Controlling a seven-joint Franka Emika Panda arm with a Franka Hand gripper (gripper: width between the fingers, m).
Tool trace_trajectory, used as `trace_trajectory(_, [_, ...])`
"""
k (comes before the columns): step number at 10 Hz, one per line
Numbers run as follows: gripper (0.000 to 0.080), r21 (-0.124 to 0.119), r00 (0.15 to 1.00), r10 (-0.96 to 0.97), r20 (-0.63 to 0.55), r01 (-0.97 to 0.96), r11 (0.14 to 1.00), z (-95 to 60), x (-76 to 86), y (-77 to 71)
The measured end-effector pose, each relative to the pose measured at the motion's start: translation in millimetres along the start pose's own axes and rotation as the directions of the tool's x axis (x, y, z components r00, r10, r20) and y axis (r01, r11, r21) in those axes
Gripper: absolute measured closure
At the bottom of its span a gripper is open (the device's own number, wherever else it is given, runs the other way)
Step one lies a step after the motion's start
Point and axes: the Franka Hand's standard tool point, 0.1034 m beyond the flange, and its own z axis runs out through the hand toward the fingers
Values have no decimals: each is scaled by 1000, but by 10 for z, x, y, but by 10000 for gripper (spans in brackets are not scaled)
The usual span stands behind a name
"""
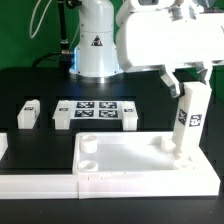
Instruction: Assemble desk
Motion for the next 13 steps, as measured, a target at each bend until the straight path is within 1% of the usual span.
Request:
trace_trajectory(1, [509,5,1000,-3,7,3,1000,31,-32,-38])
trace_trajectory(3, [509,8,1000,-7,12,7,1000,48,-58,-66])
trace_trajectory(6, [509,8,1000,-9,19,8,1000,61,-110,-67])
trace_trajectory(9, [509,14,999,-7,32,7,1000,171,-195,-95])
trace_trajectory(10, [509,13,1000,-6,31,6,1000,180,-201,-89])
trace_trajectory(11, [509,14,999,-7,36,6,1000,214,-242,-85])
trace_trajectory(13, [509,10,1000,-5,21,5,1000,233,-250,-81])
